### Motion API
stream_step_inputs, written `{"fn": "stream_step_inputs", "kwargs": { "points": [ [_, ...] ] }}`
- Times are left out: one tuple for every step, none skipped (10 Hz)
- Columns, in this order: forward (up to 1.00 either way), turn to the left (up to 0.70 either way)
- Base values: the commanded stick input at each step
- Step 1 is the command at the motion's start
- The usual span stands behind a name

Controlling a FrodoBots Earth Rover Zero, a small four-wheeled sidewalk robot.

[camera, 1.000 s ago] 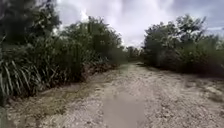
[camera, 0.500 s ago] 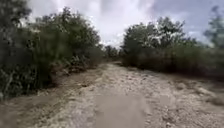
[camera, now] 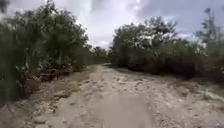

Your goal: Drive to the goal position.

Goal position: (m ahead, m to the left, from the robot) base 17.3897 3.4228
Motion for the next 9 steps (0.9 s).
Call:
{"fn": "stream_step_inputs", "kwargs": {
  "points": [
    [0.85, 0.0],
    [0.85, 0.0],
    [0.85, 0.0],
    [0.85, 0.0],
    [0.85, 0.0],
    [0.85, 0.0],
    [0.85, 0.0],
    [0.85, 0.0],
    [0.85, 0.0]
  ]
}}
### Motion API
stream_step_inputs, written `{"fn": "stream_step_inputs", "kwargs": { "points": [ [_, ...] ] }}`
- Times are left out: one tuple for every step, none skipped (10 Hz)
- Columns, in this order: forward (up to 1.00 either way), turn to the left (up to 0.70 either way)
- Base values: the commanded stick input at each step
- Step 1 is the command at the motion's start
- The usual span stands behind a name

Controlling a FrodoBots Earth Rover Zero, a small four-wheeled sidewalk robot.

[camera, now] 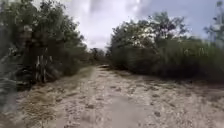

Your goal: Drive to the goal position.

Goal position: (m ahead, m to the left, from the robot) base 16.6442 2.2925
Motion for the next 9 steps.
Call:
{"fn": "stream_step_inputs", "kwargs": {
  "points": [
    [0.85, 0.16],
    [0.85, 0.27],
    [0.85, 0.09],
    [0.85, 0.0],
    [0.85, 0.0],
    [0.85, 0.0],
    [0.85, 0.0],
    [0.85, 0.0],
    [0.85, 0.0]
  ]
}}
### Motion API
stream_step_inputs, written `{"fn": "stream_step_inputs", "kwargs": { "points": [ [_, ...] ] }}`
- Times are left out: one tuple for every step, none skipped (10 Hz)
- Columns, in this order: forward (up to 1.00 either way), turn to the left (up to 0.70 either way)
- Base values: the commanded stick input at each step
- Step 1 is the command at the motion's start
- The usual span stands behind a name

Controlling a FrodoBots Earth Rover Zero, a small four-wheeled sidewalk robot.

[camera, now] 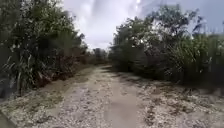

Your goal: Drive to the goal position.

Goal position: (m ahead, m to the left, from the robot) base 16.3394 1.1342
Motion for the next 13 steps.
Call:
{"fn": "stream_step_inputs", "kwargs": {
  "points": [
    [0.85, 0.0],
    [0.85, 0.0],
    [0.85, 0.0],
    [0.85, 0.0],
    [0.85, 0.0],
    [0.85, 0.0],
    [0.85, 0.1],
    [0.85, 0.34],
    [0.85, 0.3],
    [0.85, 0.12],
    [0.85, 0.0],
    [0.85, 0.0],
    [0.85, 0.0]
  ]
}}
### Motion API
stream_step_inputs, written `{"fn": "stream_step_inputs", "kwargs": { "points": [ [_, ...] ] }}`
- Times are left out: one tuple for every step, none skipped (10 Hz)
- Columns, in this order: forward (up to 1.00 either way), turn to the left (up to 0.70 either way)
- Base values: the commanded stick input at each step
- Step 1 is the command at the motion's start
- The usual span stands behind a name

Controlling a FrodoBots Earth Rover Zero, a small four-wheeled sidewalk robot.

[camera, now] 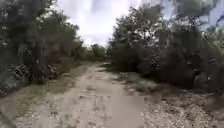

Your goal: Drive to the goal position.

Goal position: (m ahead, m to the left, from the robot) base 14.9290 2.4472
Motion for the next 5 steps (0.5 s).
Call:
{"fn": "stream_step_inputs", "kwargs": {
  "points": [
    [0.85, 0.0],
    [0.85, 0.0],
    [0.85, 0.0],
    [0.85, 0.0],
    [0.85, 0.0]
  ]
}}
